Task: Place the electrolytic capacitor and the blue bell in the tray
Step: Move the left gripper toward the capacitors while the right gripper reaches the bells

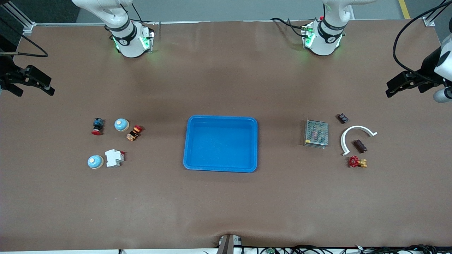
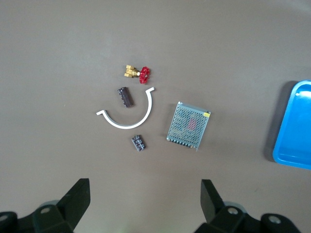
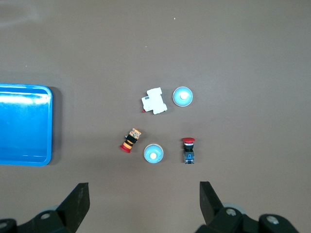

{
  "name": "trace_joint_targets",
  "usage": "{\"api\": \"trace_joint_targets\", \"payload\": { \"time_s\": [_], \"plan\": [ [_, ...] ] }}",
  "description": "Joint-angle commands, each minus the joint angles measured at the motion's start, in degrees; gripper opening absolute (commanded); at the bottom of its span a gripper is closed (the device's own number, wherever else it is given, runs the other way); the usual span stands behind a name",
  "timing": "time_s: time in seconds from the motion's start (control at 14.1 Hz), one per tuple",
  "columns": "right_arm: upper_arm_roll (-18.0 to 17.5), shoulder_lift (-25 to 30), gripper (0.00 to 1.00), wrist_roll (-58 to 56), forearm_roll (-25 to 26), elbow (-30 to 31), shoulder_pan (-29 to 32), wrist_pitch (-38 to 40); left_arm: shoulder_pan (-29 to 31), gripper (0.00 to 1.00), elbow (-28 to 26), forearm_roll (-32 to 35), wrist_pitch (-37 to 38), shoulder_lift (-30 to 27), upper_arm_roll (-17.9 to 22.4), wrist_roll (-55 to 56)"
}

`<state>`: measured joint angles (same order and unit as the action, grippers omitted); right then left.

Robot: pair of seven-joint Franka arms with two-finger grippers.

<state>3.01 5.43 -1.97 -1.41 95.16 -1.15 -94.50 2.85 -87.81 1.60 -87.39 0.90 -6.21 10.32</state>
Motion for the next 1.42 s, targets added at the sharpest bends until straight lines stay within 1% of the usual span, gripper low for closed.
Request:
{"api": "trace_joint_targets", "payload": {
  "time_s": [0.0, 0.21, 0.36, 0.5, 0.71, 0.92, 0.99, 1.21, 1.35],
  "plan": [
    [-0.1, -0.2, 1.0, 1.1, 0.5, -0.2, -0.2, 0.5, 0.4, 1.0, -3.6, 0.4, 0.6, 0.4, 0.1, 0.3],
    [-0.1, -2.9, 1.0, 0.5, 0.0, -0.4, 0.4, -0.5, 1.9, 1.0, -9.9, 1.3, -2.7, 0.2, 0.0, 5.4],
    [0.1, -6.7, 1.0, 0.3, -0.2, -0.6, 0.6, -2.3, 3.0, 1.0, -14.8, 1.3, -6.2, -0.2, 0.0, 7.4],
    [0.1, -11.1, 1.0, -2.2, 0.5, -0.6, 0.4, -4.5, 4.6, 1.0, -20.4, 1.3, -11.5, -0.9, -0.1, 7.9],
    [0.1, -15.9, 1.0, -10.0, 0.4, -1.2, 0.7, -8.5, 5.7, 1.0, -27.6, 0.5, -17.9, -1.6, -0.2, 9.0],
    [0.2, -22.1, 1.0, -19.3, 0.2, -1.3, 1.8, -12.6, 5.7, 1.0, -34.5, 0.5, -25.3, -1.7, -0.3, 13.4],
    [0.1, -22.9, 1.0, -23.0, -0.2, -1.2, 2.8, -14.2, 5.6, 1.0, -36.9, 0.5, -28.2, -1.6, -0.5, 15.7],
    [0.1, -25.7, 1.0, -32.0, 0.0, -0.9, 3.2, -17.5, 5.7, 1.0, -45.7, 0.4, -41.4, -0.7, -0.6, 18.2],
    [0.2, -27.1, 1.0, -41.6, 0.1, -0.7, 3.7, -18.4, 5.8, 1.0, -48.9, 0.4, -47.9, 1.1, -0.6, 18.3]
  ]
}}
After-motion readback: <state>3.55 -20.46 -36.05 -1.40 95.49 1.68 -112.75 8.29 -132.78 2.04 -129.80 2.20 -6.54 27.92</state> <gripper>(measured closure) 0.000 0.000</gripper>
